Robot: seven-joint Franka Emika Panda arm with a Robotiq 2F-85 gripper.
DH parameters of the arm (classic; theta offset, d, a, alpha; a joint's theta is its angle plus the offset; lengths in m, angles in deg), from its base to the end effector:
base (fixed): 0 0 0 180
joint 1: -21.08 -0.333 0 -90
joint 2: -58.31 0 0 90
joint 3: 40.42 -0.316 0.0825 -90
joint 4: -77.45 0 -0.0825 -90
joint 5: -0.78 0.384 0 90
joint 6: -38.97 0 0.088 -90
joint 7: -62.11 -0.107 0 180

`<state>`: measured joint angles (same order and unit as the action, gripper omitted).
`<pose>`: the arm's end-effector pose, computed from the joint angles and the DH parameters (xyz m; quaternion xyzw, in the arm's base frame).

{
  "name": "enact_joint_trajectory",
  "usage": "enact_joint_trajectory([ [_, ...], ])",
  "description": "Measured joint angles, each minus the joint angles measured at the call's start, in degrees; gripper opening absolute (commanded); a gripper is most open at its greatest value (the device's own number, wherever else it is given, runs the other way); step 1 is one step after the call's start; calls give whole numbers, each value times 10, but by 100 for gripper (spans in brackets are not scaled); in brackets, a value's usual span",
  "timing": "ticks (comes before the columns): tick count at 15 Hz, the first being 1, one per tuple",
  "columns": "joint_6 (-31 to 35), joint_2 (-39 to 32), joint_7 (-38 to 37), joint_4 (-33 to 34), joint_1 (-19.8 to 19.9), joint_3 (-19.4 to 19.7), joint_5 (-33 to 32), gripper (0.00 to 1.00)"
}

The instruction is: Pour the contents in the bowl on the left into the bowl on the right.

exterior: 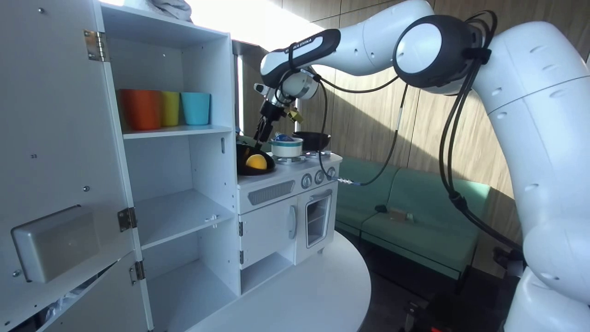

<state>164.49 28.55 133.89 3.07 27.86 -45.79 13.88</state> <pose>0.7414 -0.0264 0.4875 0.8287 0.5132 0.2230 0.0098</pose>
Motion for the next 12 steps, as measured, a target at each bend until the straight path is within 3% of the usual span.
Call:
enact_joint_trajectory([
  [7,2,-42,3,32,0,-6,0,99],
  [8,2,-47,3,36,0,-8,0,79],
  [10,2,-55,3,43,0,-12,0,70],
  [12,2,-60,3,51,0,-14,0,53],
])
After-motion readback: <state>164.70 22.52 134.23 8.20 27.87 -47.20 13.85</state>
